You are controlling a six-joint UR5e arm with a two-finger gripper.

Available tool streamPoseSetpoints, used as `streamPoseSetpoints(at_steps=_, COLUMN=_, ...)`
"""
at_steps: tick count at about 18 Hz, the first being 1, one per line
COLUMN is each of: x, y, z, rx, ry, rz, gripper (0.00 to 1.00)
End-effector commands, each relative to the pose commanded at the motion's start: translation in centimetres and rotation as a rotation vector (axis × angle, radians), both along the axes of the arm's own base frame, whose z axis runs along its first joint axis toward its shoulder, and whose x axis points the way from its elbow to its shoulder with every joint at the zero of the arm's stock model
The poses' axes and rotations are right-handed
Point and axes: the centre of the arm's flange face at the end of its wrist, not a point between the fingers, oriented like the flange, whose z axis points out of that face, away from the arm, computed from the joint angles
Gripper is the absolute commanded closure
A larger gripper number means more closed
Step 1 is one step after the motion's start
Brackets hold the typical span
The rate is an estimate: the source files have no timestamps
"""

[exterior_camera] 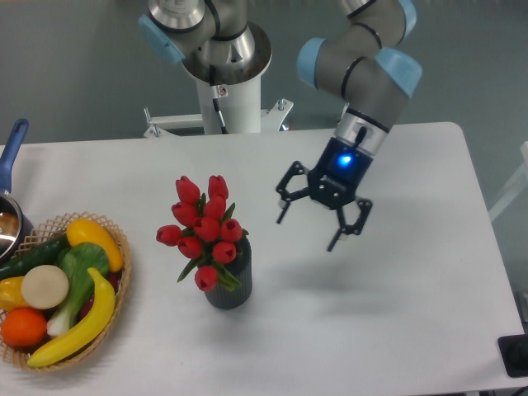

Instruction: Insert the flowers into the vase

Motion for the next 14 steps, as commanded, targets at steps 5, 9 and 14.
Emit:
streamPoseSetpoints(at_steps=5, x=-3.8, y=-2.5, z=1.6, rx=-0.235, ry=0.145, rz=0.1, gripper=0.0)
streamPoseSetpoints(at_steps=9, x=-5.1, y=-5.6, z=0.5, rx=-0.391, ry=0.224, rz=0.076, gripper=0.0)
streamPoseSetpoints(at_steps=14, x=-6.3, y=-12.0, z=-0.4, rx=-0.489, ry=0.258, rz=0.053, gripper=0.0)
